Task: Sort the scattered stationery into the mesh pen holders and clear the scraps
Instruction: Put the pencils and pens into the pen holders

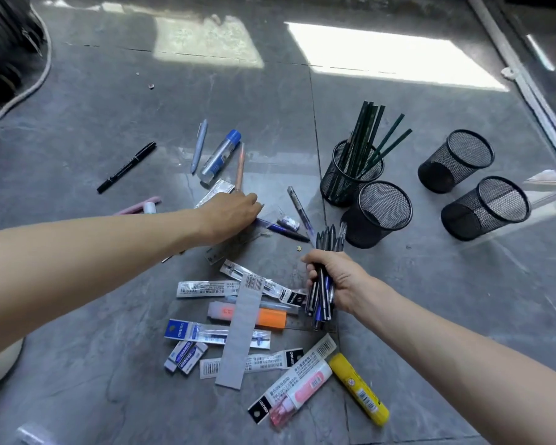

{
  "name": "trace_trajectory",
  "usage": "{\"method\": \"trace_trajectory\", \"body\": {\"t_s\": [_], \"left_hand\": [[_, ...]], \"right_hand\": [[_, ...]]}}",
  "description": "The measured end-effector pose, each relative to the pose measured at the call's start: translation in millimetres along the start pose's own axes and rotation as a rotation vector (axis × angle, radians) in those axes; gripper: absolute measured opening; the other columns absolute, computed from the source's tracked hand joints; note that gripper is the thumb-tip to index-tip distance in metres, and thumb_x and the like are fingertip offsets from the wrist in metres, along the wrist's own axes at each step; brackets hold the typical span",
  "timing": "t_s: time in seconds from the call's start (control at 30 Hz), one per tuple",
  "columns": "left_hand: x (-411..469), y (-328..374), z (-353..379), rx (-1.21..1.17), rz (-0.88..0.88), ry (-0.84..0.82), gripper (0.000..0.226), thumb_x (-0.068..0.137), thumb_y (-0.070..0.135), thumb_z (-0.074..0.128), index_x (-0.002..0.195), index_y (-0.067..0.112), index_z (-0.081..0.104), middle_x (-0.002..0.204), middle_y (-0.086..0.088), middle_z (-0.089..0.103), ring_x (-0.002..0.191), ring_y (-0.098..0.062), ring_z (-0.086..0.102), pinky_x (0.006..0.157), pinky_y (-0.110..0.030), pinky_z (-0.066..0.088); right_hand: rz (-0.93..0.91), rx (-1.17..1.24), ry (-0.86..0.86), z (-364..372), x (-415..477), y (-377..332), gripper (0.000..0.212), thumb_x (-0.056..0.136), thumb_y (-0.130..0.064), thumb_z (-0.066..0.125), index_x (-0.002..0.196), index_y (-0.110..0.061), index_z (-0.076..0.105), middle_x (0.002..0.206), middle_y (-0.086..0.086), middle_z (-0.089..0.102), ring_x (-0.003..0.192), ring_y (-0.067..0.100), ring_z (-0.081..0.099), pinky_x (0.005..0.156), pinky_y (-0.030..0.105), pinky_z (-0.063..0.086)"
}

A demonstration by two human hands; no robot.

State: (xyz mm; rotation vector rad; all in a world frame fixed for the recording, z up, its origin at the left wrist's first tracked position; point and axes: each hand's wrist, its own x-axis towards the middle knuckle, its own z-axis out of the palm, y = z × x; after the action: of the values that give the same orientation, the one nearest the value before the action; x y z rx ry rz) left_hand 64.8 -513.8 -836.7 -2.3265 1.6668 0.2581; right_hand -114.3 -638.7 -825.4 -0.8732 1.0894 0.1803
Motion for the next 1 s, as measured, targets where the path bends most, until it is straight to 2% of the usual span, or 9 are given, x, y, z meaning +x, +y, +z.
{"method": "trace_trajectory", "body": {"t_s": [0.13, 0.3, 0.43, 0.5, 0.6, 0.7, 0.77, 0.93, 1.0], "left_hand": [[-7, -2, -12, -0.062, -0.052, -0.046, 0.013, 0.088, 0.003, 0.043, 0.1, 0.006, 0.046, 0.102, -0.014, 0.052, 0.091, -0.032, 0.057, 0.063, -0.035, 0.036], [-28, 0, -19, -0.371, -0.3, 0.013, 0.012, 0.082, 0.002, 0.048, 0.085, 0.011, 0.041, 0.092, -0.009, 0.054, 0.076, -0.026, 0.047, 0.061, -0.033, 0.034], [-48, 17, -29, -1.011, -0.555, 0.124, 0.005, 0.085, 0.002, 0.058, 0.088, 0.003, 0.055, 0.08, -0.015, 0.065, 0.065, -0.023, 0.065, 0.06, -0.035, 0.055], [-57, 35, -36, -1.338, -0.578, 0.098, 0.006, 0.086, -0.003, 0.058, 0.09, 0.001, 0.055, 0.069, -0.015, 0.063, 0.051, -0.016, 0.065, 0.052, -0.026, 0.056], [-71, 61, -44, -1.613, -0.537, 0.025, 0.016, 0.088, -0.007, 0.055, 0.103, -0.002, 0.051, 0.063, -0.015, 0.06, 0.049, -0.016, 0.062, 0.051, -0.024, 0.055], [-81, 72, -47, -1.723, -0.514, -0.054, 0.021, 0.09, -0.006, 0.054, 0.109, -0.001, 0.048, 0.071, -0.015, 0.061, 0.053, -0.019, 0.063, 0.056, -0.027, 0.055], [-84, 68, -44, -1.741, -0.509, -0.083, 0.021, 0.089, -0.005, 0.056, 0.108, 0.0, 0.048, 0.072, -0.015, 0.06, 0.053, -0.019, 0.063, 0.054, -0.027, 0.055], [-89, 41, -35, -1.631, -0.464, -0.226, 0.008, 0.088, 0.01, 0.063, 0.09, 0.008, 0.056, 0.077, -0.013, 0.066, 0.062, -0.019, 0.064, 0.056, -0.026, 0.049], [-87, 21, -25, -1.531, -0.55, -0.161, 0.008, 0.09, 0.014, 0.06, 0.085, 0.008, 0.058, 0.078, -0.011, 0.064, 0.063, -0.018, 0.062, 0.055, -0.027, 0.047]], "right_hand": [[-0.007, 0.039, -0.007, 1, 1, 0, 0.019, 0.082, 0.006, 0.053, 0.066, -0.004, 0.05, 0.045, 0.006, 0.048, 0.033, 0.01, 0.042, 0.039, 0.017, 0.038], [-0.023, 0.07, -0.014, 7, -2, 1, 0.015, 0.082, 0.006, 0.05, 0.068, 0.001, 0.051, 0.051, 0.012, 0.059, 0.036, 0.012, 0.048, 0.041, 0.017, 0.041], [-0.023, 0.082, -0.057, 18, -4, 0, 0.007, 0.085, 0.001, 0.055, 0.078, 0.002, 0.053, 0.056, 0.012, 0.064, 0.037, 0.011, 0.052, 0.039, 0.016, 0.043], [-0.024, 0.089, -0.087, 26, -4, -1, 0.01, 0.085, -0.005, 0.061, 0.082, 0.001, 0.055, 0.056, 0.011, 0.064, 0.037, 0.011, 0.053, 0.038, 0.016, 0.043], [-0.036, 0.088, -0.11, 38, -4, -2, 0.016, 0.084, -0.013, 0.067, 0.079, -0.001, 0.058, 0.053, 0.008, 0.062, 0.039, 0.012, 0.054, 0.043, 0.022, 0.045], [-0.024, 0.062, -0.11, 49, -4, 0, 0.021, 0.076, -0.015, 0.075, 0.078, -0.002, 0.059, 0.057, 0.009, 0.059, 0.044, 0.02, 0.054, 0.058, 0.034, 0.047], [-0.032, 0.03, -0.08, 56, -7, 2, 0.021, 0.074, -0.009, 0.074, 0.083, 0.0, 0.058, 0.062, 0.014, 0.058, 0.046, 0.025, 0.054, 0.059, 0.038, 0.048], [-0.076, -0.069, -0.017, 68, -5, 3, 0.008, 0.078, 0.005, 0.06, 0.072, 0.001, 0.056, 0.058, 0.013, 0.055, 0.046, 0.021, 0.055, 0.045, 0.027, 0.046], [-0.083, -0.078, -0.029, 73, -2, 3, 0.005, 0.08, 0.006, 0.06, 0.079, 0.002, 0.057, 0.059, 0.013, 0.059, 0.045, 0.016, 0.061, 0.04, 0.022, 0.047]]}}
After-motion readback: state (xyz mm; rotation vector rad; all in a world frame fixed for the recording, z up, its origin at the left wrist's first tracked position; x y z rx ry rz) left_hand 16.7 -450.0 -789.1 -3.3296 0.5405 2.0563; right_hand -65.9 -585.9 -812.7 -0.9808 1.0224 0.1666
